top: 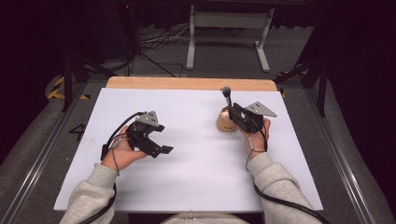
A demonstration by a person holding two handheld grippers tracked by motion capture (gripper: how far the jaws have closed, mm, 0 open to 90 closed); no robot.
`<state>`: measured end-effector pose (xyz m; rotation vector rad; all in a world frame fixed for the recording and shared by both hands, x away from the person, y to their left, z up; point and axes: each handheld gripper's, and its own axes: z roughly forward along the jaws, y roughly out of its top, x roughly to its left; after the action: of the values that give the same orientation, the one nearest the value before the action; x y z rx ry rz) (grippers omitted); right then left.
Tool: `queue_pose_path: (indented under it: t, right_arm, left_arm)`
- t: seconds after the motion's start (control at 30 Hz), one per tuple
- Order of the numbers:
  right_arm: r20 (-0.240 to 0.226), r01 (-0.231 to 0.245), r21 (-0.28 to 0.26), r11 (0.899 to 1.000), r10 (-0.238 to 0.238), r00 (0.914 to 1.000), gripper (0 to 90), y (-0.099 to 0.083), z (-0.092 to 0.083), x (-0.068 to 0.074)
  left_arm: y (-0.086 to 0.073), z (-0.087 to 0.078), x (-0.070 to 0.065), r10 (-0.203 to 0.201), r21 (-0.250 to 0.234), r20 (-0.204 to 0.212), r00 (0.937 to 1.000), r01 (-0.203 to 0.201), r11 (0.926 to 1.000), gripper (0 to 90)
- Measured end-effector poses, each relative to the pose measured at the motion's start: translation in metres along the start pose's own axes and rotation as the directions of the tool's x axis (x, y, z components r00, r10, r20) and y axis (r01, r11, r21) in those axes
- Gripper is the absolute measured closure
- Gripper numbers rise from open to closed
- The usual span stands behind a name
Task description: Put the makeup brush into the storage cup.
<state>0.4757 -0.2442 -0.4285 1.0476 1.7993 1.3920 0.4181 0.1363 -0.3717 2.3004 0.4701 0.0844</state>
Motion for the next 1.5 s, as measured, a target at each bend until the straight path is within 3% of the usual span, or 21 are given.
queue_pose_path:
  t: [0.23,0.43,0.63,0.77,0.9,1.1,1.3,1.4,1.5]
  right_arm:
    - [-0.019,-0.023,-0.031,0.999,0.023,0.9996,53.2,0.005,-0.005,-0.005]
    - [-0.057,-0.029,-0.05,0.998,0.026,0.998,37.0,0.013,-0.011,-0.011]
    - [-0.066,0.006,-0.069,0.998,-0.01,0.9978,23.8,0.024,-0.021,-0.015]
    - [-0.101,-0.019,-0.04,0.999,0.015,0.9947,15.3,0.03,-0.027,-0.019]
    - [-0.117,0.008,-0.046,0.999,-0.013,0.993,10.4,0.035,-0.034,-0.02]
    - [-0.182,0.02,-0.048,0.999,-0.028,0.9829,2.6,0.044,-0.051,-0.021]
    - [-0.224,0.036,-0.049,0.998,-0.046,0.9735,0.0,0.048,-0.064,-0.019]
    - [-0.261,0.037,-0.036,0.999,-0.045,0.9643,0.0,0.05,-0.071,-0.017]
    - [-0.271,0.04,-0.038,0.998,-0.049,0.9615,0.0,0.05,-0.074,-0.015]
  left_arm:
    - [0.0,0.0,0.0,0.0,0.0,0.001,1.0,0.0,1.0,10.4]
    - [-0.001,-0.002,0.0,-0.004,-0.017,-0.006,1.0,0.004,0.9998,10.2]
    - [-0.003,-0.006,-0.001,-0.005,-0.035,-0.009,0.9999,0.005,0.9994,9.9]
    - [-0.005,-0.008,-0.003,-0.009,-0.038,-0.013,0.9999,0.008,0.9993,9.4]
    - [-0.008,-0.009,-0.005,-0.019,-0.062,-0.013,0.9997,0.018,0.9979,9.1]
    - [-0.016,-0.017,-0.009,-0.05,-0.121,-0.016,0.9986,0.047,0.9915,6.7]
    - [-0.025,-0.021,-0.01,-0.079,-0.168,-0.067,0.9946,0.067,0.9835,6.4]
    - [-0.032,-0.025,-0.011,-0.114,-0.214,-0.106,0.9878,0.09,0.9728,6.4]
    - [-0.039,-0.031,-0.012,-0.139,-0.254,-0.132,0.9815,0.102,0.9618,6.5]
